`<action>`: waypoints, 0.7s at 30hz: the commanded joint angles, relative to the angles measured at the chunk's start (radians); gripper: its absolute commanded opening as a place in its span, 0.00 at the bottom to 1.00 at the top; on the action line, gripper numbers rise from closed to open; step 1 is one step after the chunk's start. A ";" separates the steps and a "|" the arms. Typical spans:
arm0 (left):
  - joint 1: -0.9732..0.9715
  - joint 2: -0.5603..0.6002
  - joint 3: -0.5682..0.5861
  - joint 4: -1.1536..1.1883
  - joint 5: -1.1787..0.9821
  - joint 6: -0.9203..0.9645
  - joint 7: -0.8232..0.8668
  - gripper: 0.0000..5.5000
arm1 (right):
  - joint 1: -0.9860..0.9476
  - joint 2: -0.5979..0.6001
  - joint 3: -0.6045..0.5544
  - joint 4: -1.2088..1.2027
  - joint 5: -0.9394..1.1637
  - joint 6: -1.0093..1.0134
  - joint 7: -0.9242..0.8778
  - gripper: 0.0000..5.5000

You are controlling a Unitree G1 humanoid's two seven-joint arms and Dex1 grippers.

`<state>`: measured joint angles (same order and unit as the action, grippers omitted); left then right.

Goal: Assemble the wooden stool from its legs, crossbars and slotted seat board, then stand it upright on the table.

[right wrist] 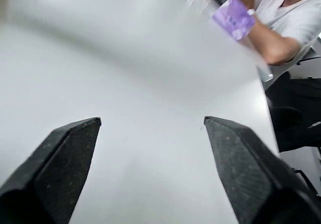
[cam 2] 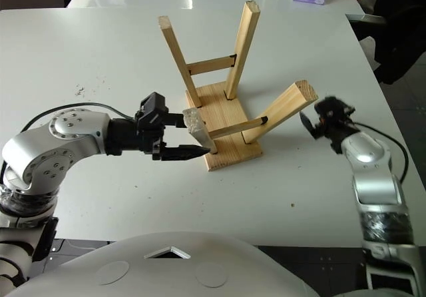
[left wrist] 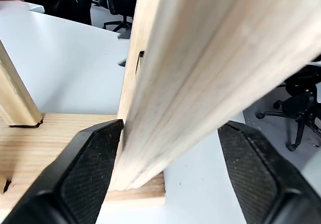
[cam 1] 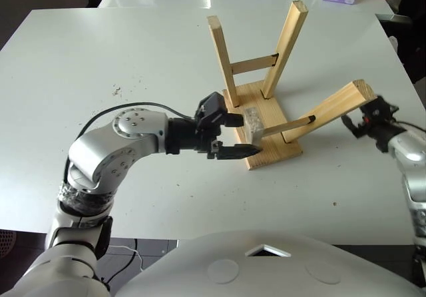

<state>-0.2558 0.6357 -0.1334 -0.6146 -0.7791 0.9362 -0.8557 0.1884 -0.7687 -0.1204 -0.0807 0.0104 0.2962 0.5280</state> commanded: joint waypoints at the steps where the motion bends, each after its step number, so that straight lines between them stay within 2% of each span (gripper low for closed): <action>1: 0.062 0.128 0.095 0.133 0.039 -0.113 -0.143 0.62 | 0.227 -0.122 0.003 -0.183 0.081 -0.054 0.257 0.70; 4: 0.081 0.166 0.087 0.237 0.105 -0.220 -0.227 0.62 | 0.316 -0.154 -0.001 -0.301 0.148 -0.049 0.363 0.70; 6: 0.044 0.116 0.049 0.300 0.158 -0.266 -0.197 0.62 | 0.317 -0.152 0.019 -0.359 0.176 -0.022 0.389 0.70; 9: 0.005 0.034 -0.075 0.330 0.282 -0.364 -0.162 0.62 | 0.275 -0.131 0.076 -0.382 0.167 0.005 0.393 0.70; 14: -0.029 -0.151 -0.224 0.302 0.352 -0.381 -0.067 0.62 | 0.144 -0.082 0.195 -0.262 0.068 -0.008 0.344 0.70; 18: -0.006 -0.178 -0.327 0.233 0.398 -0.415 -0.084 0.62 | 0.059 -0.055 0.263 -0.156 0.001 -0.057 0.313 0.70; 21: -0.006 -0.197 -0.359 0.211 0.397 -0.409 -0.086 0.62 | -0.028 -0.021 0.302 -0.044 -0.047 -0.101 0.279 0.70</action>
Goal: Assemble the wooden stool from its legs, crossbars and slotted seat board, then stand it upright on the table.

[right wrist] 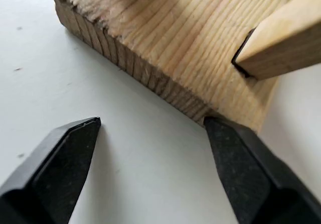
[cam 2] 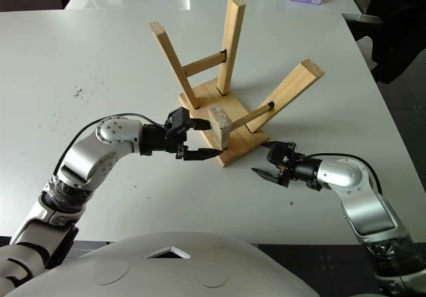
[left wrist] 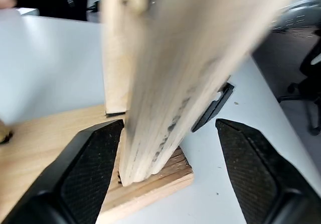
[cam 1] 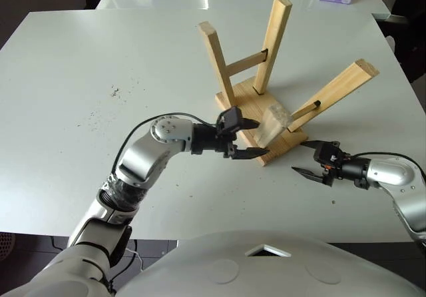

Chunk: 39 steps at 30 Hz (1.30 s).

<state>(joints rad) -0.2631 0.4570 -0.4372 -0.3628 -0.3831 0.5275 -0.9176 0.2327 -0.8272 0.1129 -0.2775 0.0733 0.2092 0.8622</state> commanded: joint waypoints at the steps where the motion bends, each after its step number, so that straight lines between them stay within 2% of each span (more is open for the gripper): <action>1: -0.003 -0.031 -0.060 -0.037 0.001 0.003 -0.017 0.62 | -0.103 0.049 0.079 0.193 -0.122 -0.029 -0.068 0.70; 6: -0.017 -0.057 -0.063 0.005 0.031 0.012 0.013 0.62 | -0.219 0.090 0.115 0.346 -0.173 -0.097 -0.117 0.70; 11: 0.036 0.001 0.027 -0.004 0.021 0.007 0.026 0.62 | -0.200 0.089 0.099 0.357 -0.167 -0.125 -0.146 0.70; 15: 0.221 0.119 0.123 -0.080 0.019 -0.051 0.011 0.62 | -0.099 0.061 0.060 0.275 -0.139 -0.113 -0.154 0.70; 20: 0.485 0.267 0.320 -0.099 -0.026 -0.119 -0.053 0.62 | 0.098 0.049 -0.039 0.118 -0.086 -0.084 -0.177 0.70; 22: 0.501 0.280 0.393 -0.008 -0.011 -0.164 -0.041 0.58 | 0.173 0.061 -0.077 0.035 -0.050 -0.055 -0.189 0.70; 23: 0.490 0.279 0.419 0.046 0.002 -0.185 -0.026 0.54 | 0.201 0.070 -0.091 0.003 -0.039 -0.044 -0.195 0.66; 25: 0.412 0.249 0.460 0.198 0.025 -0.228 0.019 0.50 | 0.243 0.089 -0.101 -0.041 -0.024 -0.021 -0.210 0.63; 26: 0.372 0.235 0.466 0.272 0.054 -0.269 0.046 0.50 | 0.252 0.094 -0.098 -0.052 -0.021 -0.012 -0.210 0.59; 31: 0.222 0.204 0.451 0.608 0.258 -0.596 0.184 0.50 | 0.203 0.096 -0.030 -0.034 -0.062 -0.001 -0.197 0.59; 36: 0.229 0.180 0.364 0.653 0.316 -0.757 0.106 0.50 | 0.140 0.110 0.040 -0.021 -0.091 0.002 -0.195 0.59; 39: 0.278 0.170 0.297 0.587 0.307 -0.771 0.035 0.50 | 0.115 0.128 0.076 -0.025 -0.096 0.012 -0.200 0.59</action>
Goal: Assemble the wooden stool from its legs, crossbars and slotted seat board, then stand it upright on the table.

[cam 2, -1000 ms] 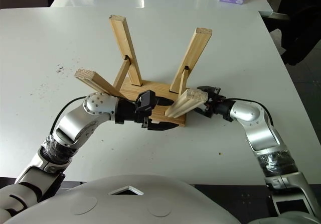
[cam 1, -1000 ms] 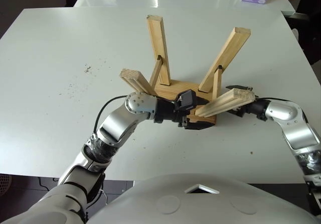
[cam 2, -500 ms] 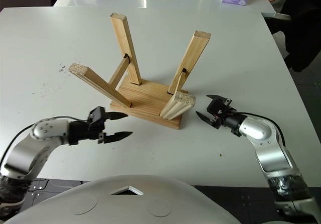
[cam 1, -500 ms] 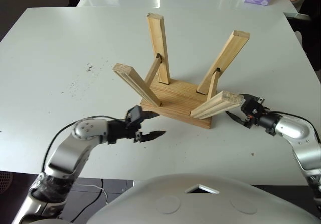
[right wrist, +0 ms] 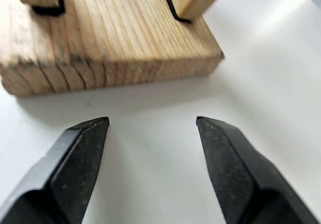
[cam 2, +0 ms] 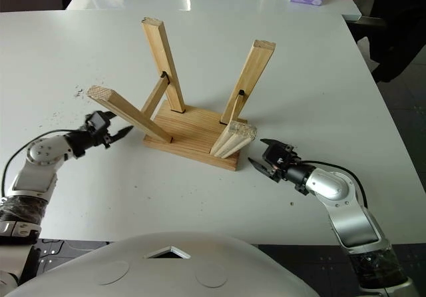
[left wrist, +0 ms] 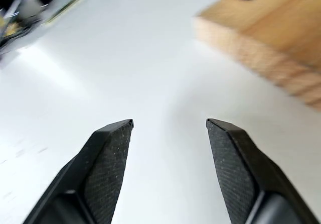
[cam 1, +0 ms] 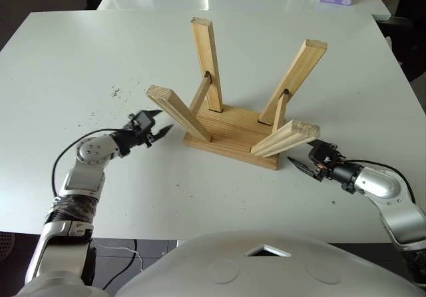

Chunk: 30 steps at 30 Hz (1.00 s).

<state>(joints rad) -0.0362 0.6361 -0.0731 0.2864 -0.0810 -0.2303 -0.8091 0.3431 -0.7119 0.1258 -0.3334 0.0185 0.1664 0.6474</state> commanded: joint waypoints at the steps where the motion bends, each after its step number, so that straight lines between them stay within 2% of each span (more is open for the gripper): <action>1: 0.076 -0.009 -0.091 -0.104 -0.009 -0.003 -0.105 0.50 | 0.002 0.019 0.075 0.023 -0.040 0.059 0.015 0.59; 5: 0.137 -0.006 -0.144 -0.235 -0.047 0.051 -0.157 0.50 | 0.013 0.030 0.095 -0.040 -0.001 0.090 0.036 0.59; 9: 0.151 -0.010 -0.107 -0.389 -0.172 0.209 -0.151 0.50 | 0.024 0.031 0.049 -0.117 0.088 0.147 0.063 0.59; 15: 0.137 0.032 0.040 -0.725 -0.534 0.599 -0.117 0.50 | 0.044 0.001 -0.150 -0.368 0.375 0.313 0.119 0.59; 19: 0.145 0.089 0.104 -0.841 -0.683 0.751 -0.108 0.50 | 0.048 -0.032 -0.265 -0.467 0.504 0.385 0.149 0.59; 25: 0.199 0.163 0.145 -0.895 -0.708 0.800 -0.153 0.50 | 0.034 -0.107 -0.409 -0.515 0.618 0.458 0.196 0.59; 30: 0.214 0.161 0.160 -0.916 -0.756 0.835 -0.167 0.50 | 0.035 -0.137 -0.389 -0.509 0.598 0.446 0.219 0.59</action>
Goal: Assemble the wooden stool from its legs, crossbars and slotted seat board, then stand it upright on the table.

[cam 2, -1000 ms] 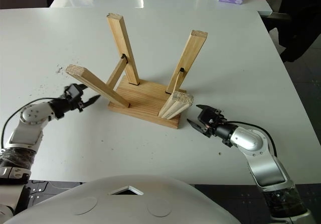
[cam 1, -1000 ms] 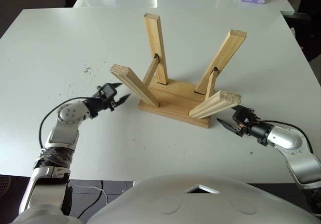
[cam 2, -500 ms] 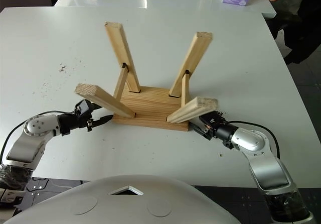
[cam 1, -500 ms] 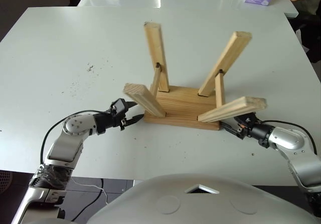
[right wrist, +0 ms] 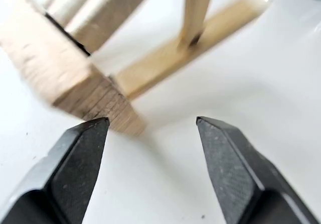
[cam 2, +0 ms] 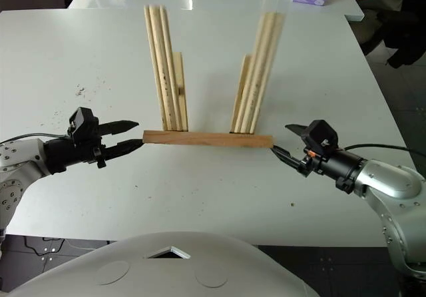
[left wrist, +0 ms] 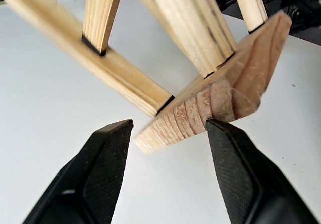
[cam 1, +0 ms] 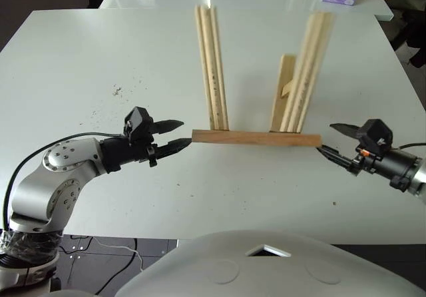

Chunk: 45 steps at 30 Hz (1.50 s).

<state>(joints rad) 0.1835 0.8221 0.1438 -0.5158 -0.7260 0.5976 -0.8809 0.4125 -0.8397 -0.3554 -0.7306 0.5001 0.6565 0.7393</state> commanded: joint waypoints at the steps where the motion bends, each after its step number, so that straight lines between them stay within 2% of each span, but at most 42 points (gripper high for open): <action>1: -0.007 -0.024 -0.056 -0.112 -0.108 0.009 -0.099 0.50 | -0.030 -0.012 0.104 -0.116 0.109 -0.047 0.130 0.59; 8: -0.052 0.007 0.023 -0.099 -0.175 0.052 -0.146 0.50 | -0.008 -0.028 0.137 -0.134 0.120 -0.059 0.164 0.59; 14: 0.003 0.063 0.050 -0.110 -0.163 0.041 -0.256 0.50 | 0.012 -0.023 0.150 -0.161 0.147 -0.059 0.189 0.59; 22: -0.055 0.039 -0.052 0.153 0.101 -0.110 -0.304 0.50 | 0.007 -0.031 0.143 -0.046 0.133 -0.075 0.267 0.59; 29: -0.017 0.058 -0.066 0.182 0.136 -0.171 -0.366 0.50 | 0.029 -0.034 0.092 0.126 0.079 -0.135 0.347 0.59; 34: -0.041 0.057 -0.114 0.351 0.234 -0.264 -0.398 0.50 | 0.045 -0.035 0.128 0.222 0.031 -0.202 0.382 0.59; 39: -0.072 0.038 -0.151 0.439 0.247 -0.270 -0.444 0.50 | 0.029 -0.019 0.154 0.242 0.043 -0.209 0.380 0.59; 45: -0.157 -0.069 -0.299 0.566 0.343 -0.327 -0.451 0.50 | -0.006 0.014 0.296 0.327 -0.030 -0.261 0.379 0.59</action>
<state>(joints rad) 0.0744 0.8043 -0.0945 -0.0091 -0.4416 0.3037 -1.3438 0.4265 -0.8419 -0.1132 -0.4441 0.5082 0.4241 1.1187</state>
